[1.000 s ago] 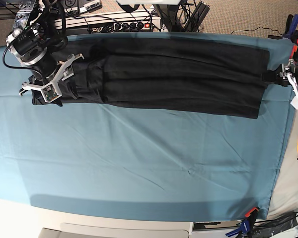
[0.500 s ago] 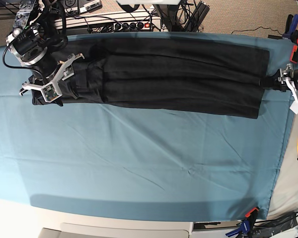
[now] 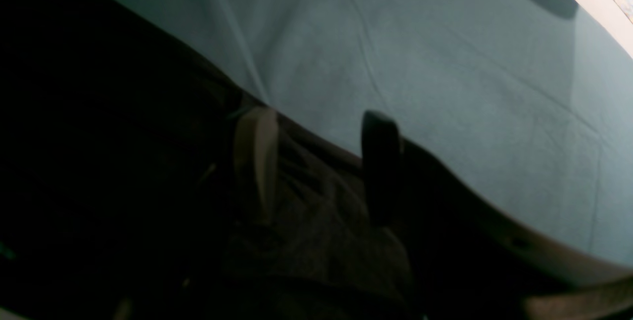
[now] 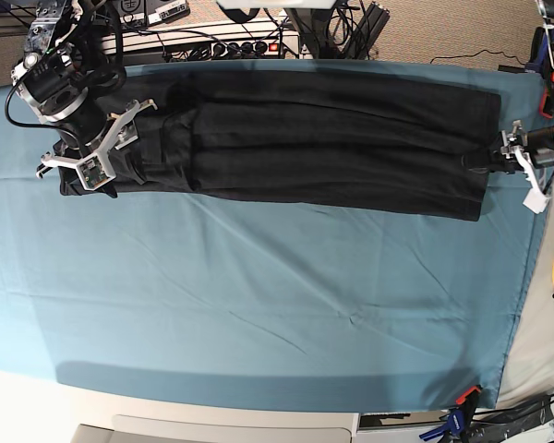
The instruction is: Fold the T-shirt properly
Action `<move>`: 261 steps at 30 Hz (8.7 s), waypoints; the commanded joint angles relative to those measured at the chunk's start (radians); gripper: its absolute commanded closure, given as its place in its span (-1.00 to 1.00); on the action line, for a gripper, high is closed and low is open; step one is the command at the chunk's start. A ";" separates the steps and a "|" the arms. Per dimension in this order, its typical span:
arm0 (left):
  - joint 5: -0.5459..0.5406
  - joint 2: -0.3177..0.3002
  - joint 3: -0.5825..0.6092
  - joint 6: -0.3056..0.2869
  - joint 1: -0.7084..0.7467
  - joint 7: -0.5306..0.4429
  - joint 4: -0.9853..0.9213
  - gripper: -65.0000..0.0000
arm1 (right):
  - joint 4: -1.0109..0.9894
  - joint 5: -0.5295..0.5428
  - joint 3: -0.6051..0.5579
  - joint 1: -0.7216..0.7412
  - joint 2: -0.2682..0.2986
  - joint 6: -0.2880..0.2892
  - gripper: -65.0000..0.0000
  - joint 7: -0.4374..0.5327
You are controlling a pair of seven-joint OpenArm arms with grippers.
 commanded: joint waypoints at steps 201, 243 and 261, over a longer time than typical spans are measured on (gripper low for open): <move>1.196 0.601 0.523 0.388 -0.013 -0.321 0.721 1.00 | -0.312 -0.094 0.325 0.006 -0.102 -0.326 0.14 0.063; 1.058 0.609 0.524 0.297 0.017 -0.314 0.721 1.00 | -0.312 -0.094 0.325 0.006 -0.102 -0.326 0.14 0.068; 1.161 0.605 0.524 0.346 0.065 -0.336 0.721 1.00 | -0.312 -0.093 0.325 0.006 -0.103 -0.326 0.14 0.070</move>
